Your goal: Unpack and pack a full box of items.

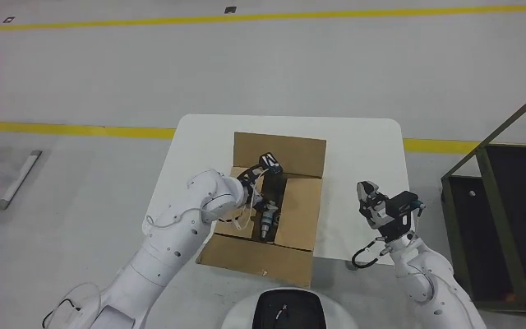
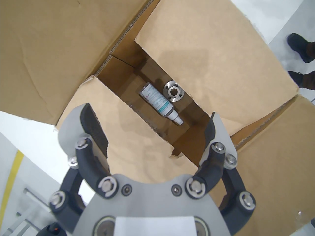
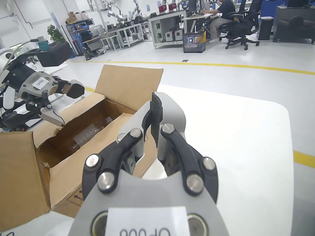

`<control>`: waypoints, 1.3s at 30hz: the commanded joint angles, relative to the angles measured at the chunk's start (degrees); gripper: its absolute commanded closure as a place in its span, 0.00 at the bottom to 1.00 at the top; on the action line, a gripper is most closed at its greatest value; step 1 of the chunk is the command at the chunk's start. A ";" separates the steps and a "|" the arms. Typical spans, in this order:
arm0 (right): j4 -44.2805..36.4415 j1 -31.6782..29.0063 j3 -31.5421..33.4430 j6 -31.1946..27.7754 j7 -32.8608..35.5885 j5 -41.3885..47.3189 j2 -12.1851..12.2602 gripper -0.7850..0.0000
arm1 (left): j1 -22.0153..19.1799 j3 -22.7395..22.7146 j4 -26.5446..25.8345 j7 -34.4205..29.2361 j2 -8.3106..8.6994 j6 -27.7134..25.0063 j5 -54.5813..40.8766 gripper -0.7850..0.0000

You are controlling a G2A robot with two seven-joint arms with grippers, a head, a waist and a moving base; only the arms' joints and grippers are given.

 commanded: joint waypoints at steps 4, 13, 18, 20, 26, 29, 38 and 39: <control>0.28 -0.40 -0.26 -0.10 -0.42 -0.10 -0.06 1.00 | 0.87 2.80 -0.58 -0.61 -0.51 8.86 8.46 0.00; 0.76 -0.60 -0.34 -0.66 -0.61 0.89 -0.14 1.00 | 0.71 5.25 1.19 -2.71 -1.54 13.89 13.74 0.00; 1.03 -0.50 -0.28 -1.30 -0.47 1.87 -0.17 1.00 | 0.35 6.27 2.47 -2.66 -2.02 15.16 17.04 0.00; 1.16 -0.39 -0.25 -1.52 -0.34 2.16 -0.18 1.00 | 0.38 6.39 2.95 -2.63 -2.16 15.34 17.81 0.00; 1.31 -0.04 -0.55 -1.63 -0.09 2.14 -0.24 1.00 | 0.58 5.53 3.84 -1.71 -2.39 15.45 18.47 0.60; 1.54 0.05 -0.69 -1.58 -0.10 2.13 -0.28 1.00 | 0.78 4.89 3.66 -1.14 -2.40 15.74 19.21 0.90; 2.59 0.55 -1.04 -1.46 -0.12 2.15 -0.38 1.00 | 1.78 2.78 1.13 -0.71 -2.34 15.65 20.52 1.00; 2.75 0.65 -1.15 -1.50 -0.08 2.11 -0.40 1.00 | 1.88 2.45 0.80 -0.72 -2.32 15.65 20.57 1.00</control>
